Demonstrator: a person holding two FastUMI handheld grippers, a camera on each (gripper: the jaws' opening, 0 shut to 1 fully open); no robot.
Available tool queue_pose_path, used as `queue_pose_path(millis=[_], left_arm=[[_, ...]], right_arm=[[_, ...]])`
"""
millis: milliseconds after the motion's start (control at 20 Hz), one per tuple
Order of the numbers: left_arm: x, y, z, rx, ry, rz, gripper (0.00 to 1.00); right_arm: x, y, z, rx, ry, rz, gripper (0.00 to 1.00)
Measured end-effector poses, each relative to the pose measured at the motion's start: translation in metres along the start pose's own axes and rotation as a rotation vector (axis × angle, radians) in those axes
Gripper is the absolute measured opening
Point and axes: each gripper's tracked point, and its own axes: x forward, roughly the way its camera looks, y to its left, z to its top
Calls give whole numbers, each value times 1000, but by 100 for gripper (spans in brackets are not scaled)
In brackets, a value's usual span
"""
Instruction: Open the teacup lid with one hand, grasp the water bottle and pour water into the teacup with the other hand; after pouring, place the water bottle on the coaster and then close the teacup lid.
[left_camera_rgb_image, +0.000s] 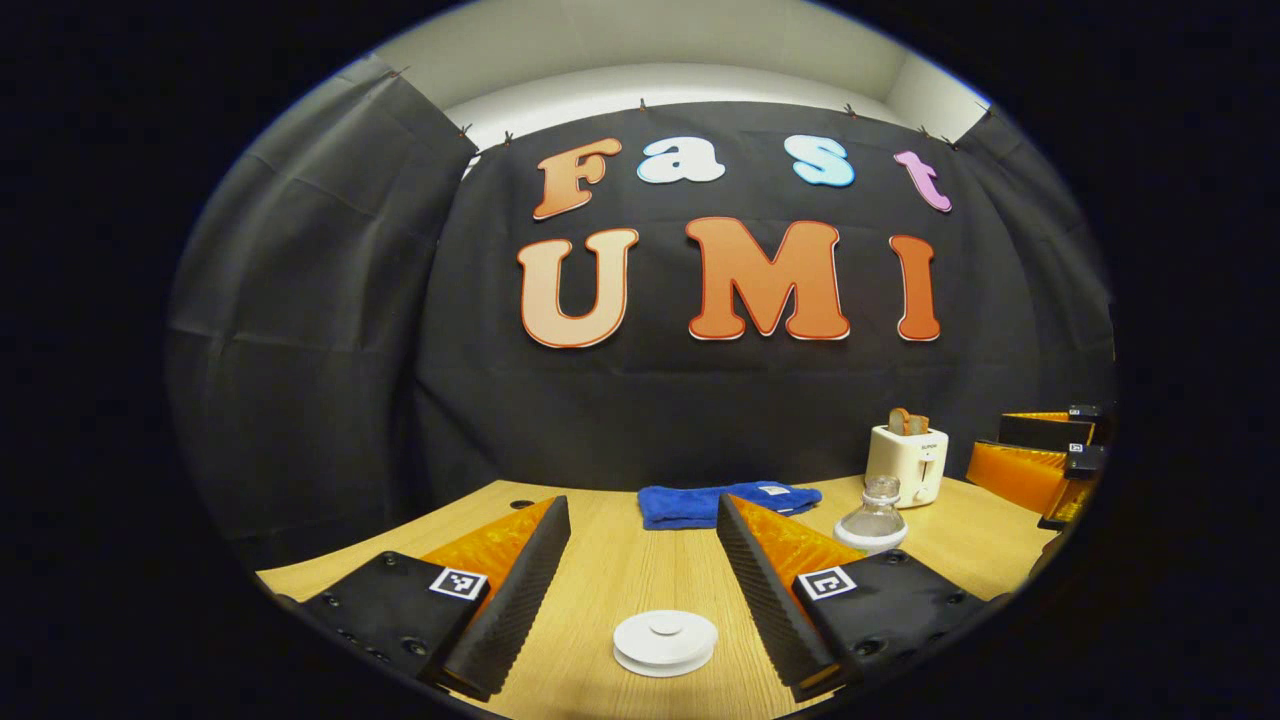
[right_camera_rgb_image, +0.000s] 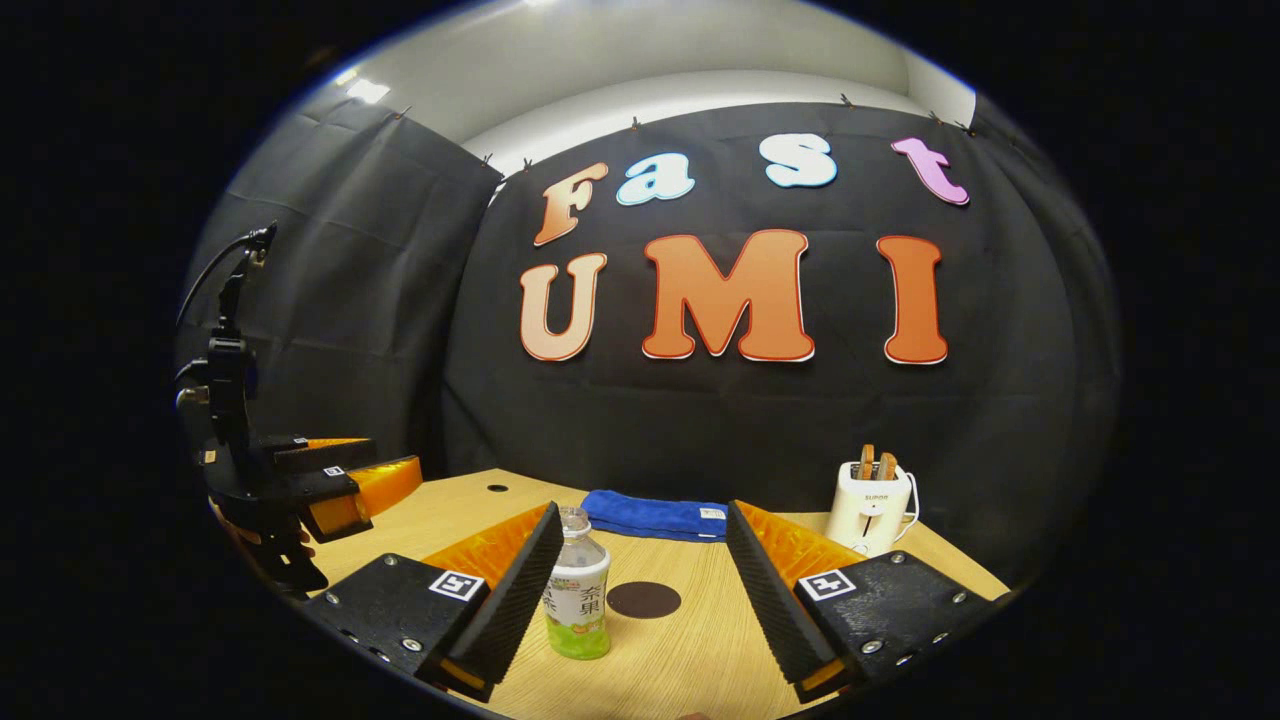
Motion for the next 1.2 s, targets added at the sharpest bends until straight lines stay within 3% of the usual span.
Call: queue_pose_path(millis=[400,850,1000,1100,1200], left_arm=[[13,-12,-62,29,109,-50,96],[31,-16,-133,54,277,-52,96],[34,-18,-142,69,294,-54,77],[33,-16,-146,94,313,-48,77],[35,-19,-151,116,327,-49,67]], right_arm=[[7,12,-33,20,57,49,98],[11,19,-56,-9,90,86,98],[13,22,-60,-17,93,98,98],[13,25,-63,-16,98,105,98],[13,25,-63,-21,98,106,98]])
